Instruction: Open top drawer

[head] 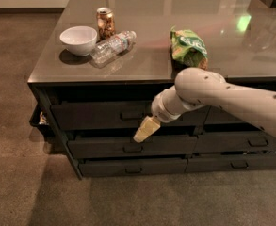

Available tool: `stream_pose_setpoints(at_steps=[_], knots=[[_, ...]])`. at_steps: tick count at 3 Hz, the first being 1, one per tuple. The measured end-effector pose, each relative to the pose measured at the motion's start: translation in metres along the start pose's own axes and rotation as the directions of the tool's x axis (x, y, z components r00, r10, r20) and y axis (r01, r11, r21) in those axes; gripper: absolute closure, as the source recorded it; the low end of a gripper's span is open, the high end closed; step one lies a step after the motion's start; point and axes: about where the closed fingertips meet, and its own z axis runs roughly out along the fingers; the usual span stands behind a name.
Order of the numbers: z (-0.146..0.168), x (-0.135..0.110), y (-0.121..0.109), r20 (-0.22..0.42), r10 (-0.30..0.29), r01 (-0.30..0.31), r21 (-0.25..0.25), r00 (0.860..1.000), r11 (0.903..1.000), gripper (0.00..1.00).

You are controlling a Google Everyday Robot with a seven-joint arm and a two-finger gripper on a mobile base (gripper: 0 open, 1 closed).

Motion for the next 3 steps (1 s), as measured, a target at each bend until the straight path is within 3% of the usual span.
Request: stream_pose_setpoints(at_steps=[2,3], knots=[[0.007,-0.008,0.005,0.044,-0.006,0.004,0.039,0.999,0.9992,0.0],[0.013,-0.018,0.006,0.054,-0.046,0.045,0.028,0.998,0.9986,0.0]])
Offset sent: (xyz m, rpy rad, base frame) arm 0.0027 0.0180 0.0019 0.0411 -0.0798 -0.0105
